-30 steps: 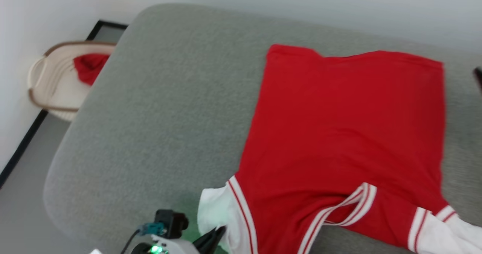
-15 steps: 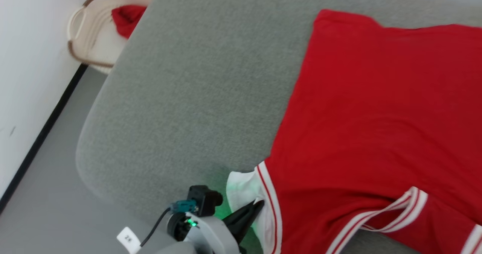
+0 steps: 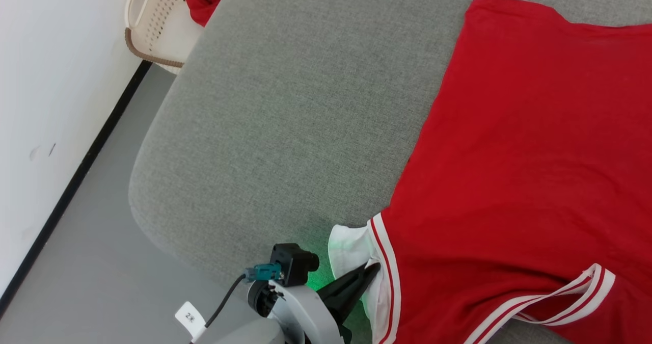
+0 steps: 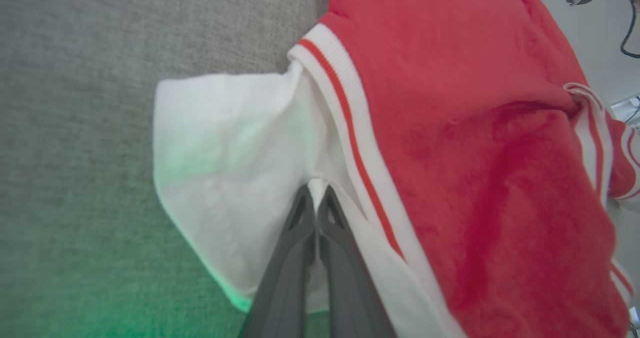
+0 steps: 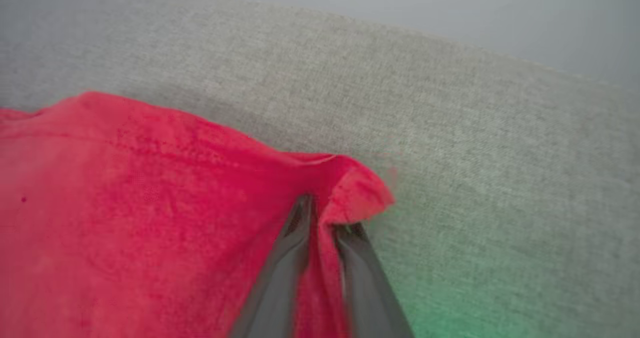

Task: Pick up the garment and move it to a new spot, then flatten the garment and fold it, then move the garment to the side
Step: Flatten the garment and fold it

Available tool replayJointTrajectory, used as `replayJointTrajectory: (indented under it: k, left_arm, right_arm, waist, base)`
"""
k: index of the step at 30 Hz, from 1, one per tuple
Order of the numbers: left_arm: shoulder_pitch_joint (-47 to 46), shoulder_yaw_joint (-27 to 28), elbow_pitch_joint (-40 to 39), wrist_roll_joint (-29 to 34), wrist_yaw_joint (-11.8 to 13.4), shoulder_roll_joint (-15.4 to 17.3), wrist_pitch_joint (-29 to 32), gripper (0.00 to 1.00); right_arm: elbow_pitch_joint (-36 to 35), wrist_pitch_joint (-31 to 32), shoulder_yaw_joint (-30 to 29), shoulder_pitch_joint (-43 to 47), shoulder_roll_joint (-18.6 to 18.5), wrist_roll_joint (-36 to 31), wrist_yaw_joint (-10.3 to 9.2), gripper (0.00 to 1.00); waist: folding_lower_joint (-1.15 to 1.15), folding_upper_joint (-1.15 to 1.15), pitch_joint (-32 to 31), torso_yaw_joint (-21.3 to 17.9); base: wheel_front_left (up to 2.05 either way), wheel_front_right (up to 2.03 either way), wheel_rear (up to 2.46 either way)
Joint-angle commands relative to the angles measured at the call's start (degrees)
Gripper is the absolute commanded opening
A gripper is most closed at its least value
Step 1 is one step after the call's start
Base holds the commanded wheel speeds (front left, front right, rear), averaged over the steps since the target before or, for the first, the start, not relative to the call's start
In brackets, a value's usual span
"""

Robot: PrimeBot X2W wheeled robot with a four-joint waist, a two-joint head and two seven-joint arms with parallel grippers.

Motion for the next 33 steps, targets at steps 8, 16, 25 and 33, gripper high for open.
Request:
replayJointTrajectory:
  k: [8, 16, 25, 33]
  left_arm:
    - [1.94, 3.05, 3.75, 1.19, 0.39, 0.96, 0.78, 0.00]
    - [3.78, 5.28, 4.09, 1.90, 0.66, 2.62, 0.71, 0.00]
    - [6.26, 6.83, 2.78, 1.55, 1.77, 5.93, 0.67, 0.00]
    - [8.29, 7.68, 0.42, 0.83, 3.44, 9.31, 1.00, 0.00]
  right_arm:
    - [3.08, 3.76, 1.45, -0.30, 3.74, -1.24, 0.23, 0.00]
    - [-2.94, 4.00, 3.62, 0.59, 3.78, 1.12, 0.23, 0.00]
    - [-14.49, 3.12, 6.34, 9.75, 1.00, 7.01, 0.15, 0.00]
    - [-23.18, -0.31, 5.58, 21.36, -1.39, 11.20, 0.15, 0.00]
  waist:
    - [0.00, 0.00, -2.80, -2.63]
    - [0.00, 0.00, -6.32, -7.01]
    - [0.00, 0.00, -10.46, -13.01]
    - [0.00, 0.00, -12.80, -17.84]
  base:
    - [0.00, 0.00, 0.00]
    - [0.00, 0.00, 0.00]
    - [0.00, 0.00, 0.00]
    - [0.00, 0.00, 0.00]
